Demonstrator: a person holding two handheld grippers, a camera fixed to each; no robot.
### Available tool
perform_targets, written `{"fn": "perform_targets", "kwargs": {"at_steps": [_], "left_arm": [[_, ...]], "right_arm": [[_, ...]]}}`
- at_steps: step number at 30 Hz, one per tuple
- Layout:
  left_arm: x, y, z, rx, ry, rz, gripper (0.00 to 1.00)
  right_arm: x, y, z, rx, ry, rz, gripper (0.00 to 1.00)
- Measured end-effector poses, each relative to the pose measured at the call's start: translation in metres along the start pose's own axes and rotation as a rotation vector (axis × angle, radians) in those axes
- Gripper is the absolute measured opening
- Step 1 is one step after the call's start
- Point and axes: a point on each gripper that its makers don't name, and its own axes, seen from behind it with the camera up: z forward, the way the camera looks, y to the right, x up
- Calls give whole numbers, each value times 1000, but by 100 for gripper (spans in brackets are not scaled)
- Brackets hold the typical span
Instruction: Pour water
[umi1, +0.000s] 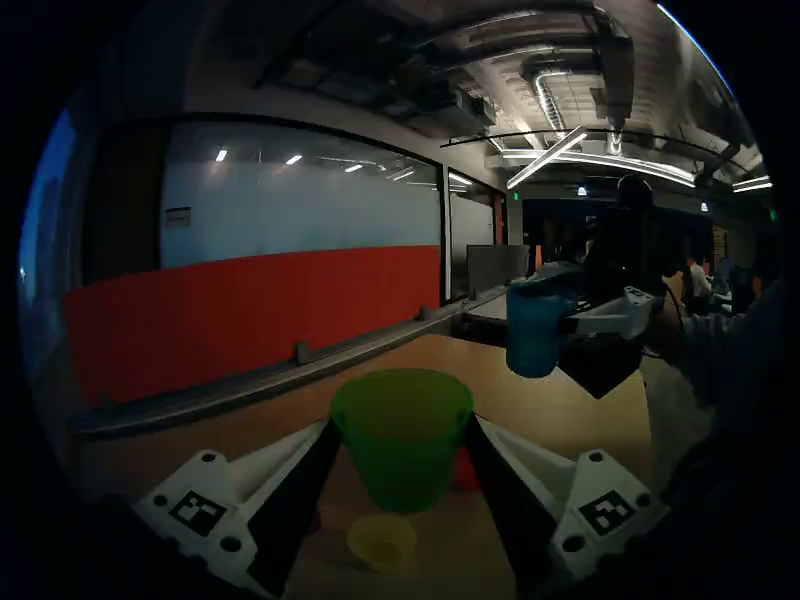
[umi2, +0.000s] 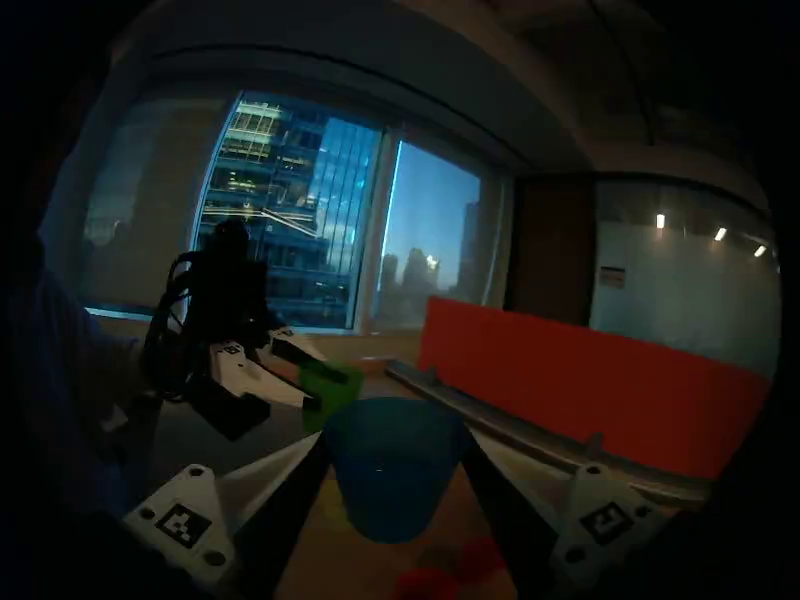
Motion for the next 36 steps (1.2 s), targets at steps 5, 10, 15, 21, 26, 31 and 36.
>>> {"fn": "perform_targets", "kwargs": {"at_steps": [5, 10, 15, 21, 26, 31, 36], "left_arm": [[-4, 4, -6, -3, 2, 2, 86], [-8, 9, -11, -8, 4, -2, 86], [-11, 15, -16, -15, 12, -1, 86], [-15, 23, -20, -25, 22, 6, 86], [-19, 30, -22, -38, 22, 2, 86], [-22, 38, -22, -48, 26, 3, 86], [-24, 48, -22, -64, 32, 2, 86]], "right_arm": [[7, -2, 7, 8, 3, -31, 92], [13, -5, 14, 9, 5, -85, 92], [20, -6, 18, 8, 12, -139, 93], [29, -5, 23, 3, 17, -200, 92], [39, -4, 26, 0, 25, -257, 92], [48, -4, 30, -5, 28, -330, 92], [59, -2, 36, -14, 33, -412, 92]]}}
